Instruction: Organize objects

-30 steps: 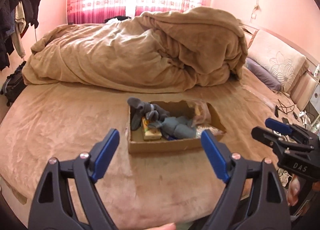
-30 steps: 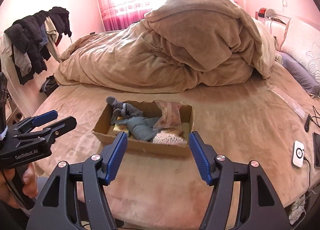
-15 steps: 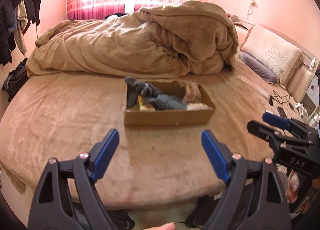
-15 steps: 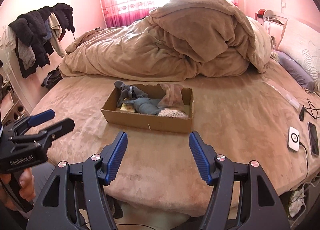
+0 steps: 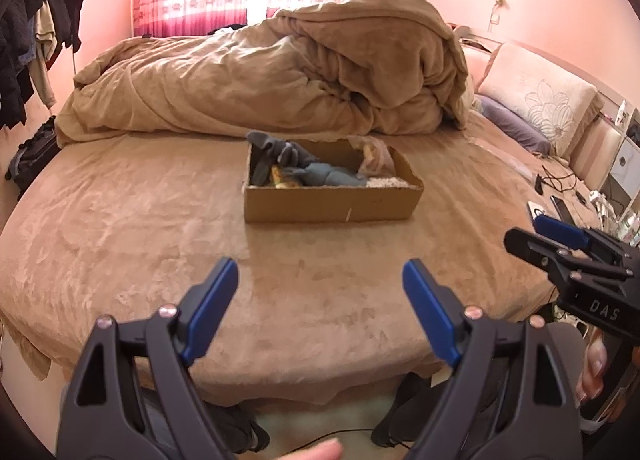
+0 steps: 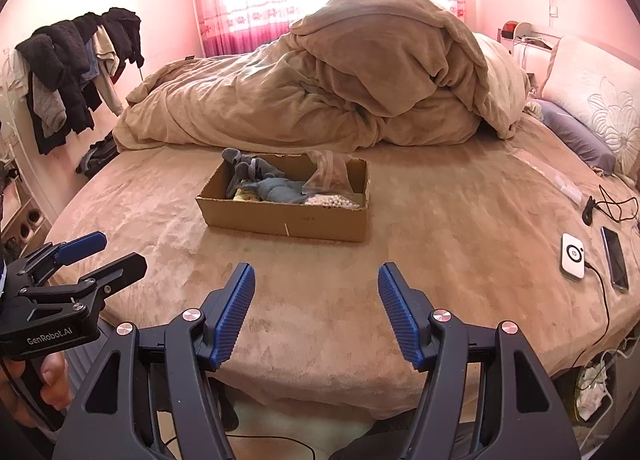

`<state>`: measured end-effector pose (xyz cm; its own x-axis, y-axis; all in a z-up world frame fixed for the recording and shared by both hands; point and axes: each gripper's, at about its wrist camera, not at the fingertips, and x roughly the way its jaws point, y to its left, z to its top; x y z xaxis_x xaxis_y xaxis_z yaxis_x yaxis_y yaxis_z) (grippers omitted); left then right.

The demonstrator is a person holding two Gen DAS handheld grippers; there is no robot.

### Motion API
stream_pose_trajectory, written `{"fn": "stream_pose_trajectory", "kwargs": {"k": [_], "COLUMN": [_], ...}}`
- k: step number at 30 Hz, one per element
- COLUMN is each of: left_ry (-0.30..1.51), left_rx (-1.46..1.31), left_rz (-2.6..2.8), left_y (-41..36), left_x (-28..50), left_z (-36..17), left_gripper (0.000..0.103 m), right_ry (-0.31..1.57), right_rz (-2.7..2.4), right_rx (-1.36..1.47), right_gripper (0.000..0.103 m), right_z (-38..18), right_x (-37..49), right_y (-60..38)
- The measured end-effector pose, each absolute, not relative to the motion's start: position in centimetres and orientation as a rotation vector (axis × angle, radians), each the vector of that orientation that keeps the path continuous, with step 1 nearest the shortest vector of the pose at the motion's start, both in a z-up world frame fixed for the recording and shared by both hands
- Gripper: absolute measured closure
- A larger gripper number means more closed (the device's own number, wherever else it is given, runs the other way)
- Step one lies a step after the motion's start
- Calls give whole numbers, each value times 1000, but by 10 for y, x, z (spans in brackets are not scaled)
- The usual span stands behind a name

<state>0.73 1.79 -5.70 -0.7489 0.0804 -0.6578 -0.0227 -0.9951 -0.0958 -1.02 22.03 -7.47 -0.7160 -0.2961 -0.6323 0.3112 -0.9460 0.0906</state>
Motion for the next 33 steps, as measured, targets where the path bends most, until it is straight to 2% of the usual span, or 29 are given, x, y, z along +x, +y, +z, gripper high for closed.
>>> {"fn": "stream_pose_trajectory", "kwargs": {"k": [33], "left_ry": [-74], "left_rx": [-1081], "left_rz": [2938], "left_y": [19], "left_x": [15], "left_z": [-58], "left_gripper": [17], "right_ry": [4], "right_rz": [-2609], "right_rx": [962], "right_gripper": [36], "right_z": [-91], "right_x": [-4], "right_y": [218]}}
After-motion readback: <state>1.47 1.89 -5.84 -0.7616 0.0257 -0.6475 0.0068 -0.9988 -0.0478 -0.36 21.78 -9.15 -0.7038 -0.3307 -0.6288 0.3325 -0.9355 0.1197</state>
